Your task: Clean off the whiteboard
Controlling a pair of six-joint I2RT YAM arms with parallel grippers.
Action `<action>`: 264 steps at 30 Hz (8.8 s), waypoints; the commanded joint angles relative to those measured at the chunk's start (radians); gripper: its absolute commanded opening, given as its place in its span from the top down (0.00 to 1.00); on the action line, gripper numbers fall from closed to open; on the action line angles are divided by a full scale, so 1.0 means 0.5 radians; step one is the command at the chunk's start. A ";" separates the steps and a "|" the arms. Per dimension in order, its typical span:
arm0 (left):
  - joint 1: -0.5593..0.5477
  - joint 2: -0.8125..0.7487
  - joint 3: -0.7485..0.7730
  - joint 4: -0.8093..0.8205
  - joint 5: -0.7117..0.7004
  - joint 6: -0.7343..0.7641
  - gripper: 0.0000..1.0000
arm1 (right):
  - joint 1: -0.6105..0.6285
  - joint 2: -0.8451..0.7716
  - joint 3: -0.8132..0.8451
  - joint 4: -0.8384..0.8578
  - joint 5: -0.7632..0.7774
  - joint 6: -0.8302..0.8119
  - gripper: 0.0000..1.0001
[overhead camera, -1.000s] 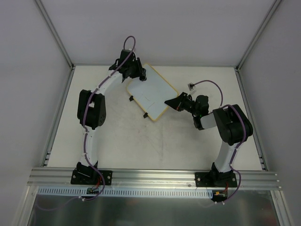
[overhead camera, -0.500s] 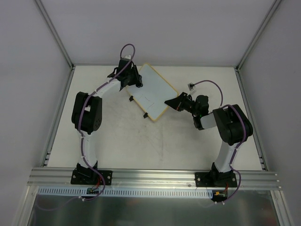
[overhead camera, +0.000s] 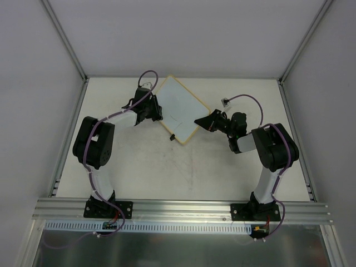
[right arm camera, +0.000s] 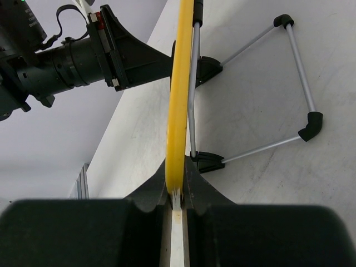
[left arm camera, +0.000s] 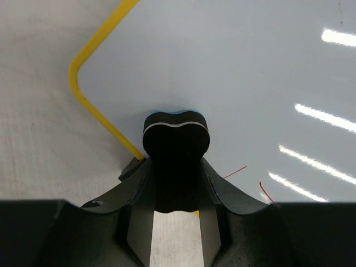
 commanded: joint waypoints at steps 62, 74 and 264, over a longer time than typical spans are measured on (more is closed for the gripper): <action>-0.370 -0.075 -0.358 0.507 0.385 0.219 1.00 | 0.050 -0.058 0.058 0.597 -0.234 0.028 1.00; -0.143 -0.050 -0.386 0.412 0.090 0.321 1.00 | 0.047 -0.058 0.058 0.597 -0.234 0.028 1.00; -0.256 -0.090 0.178 -0.981 -0.207 0.232 1.00 | -0.005 -0.064 0.055 0.582 -0.172 -0.089 1.00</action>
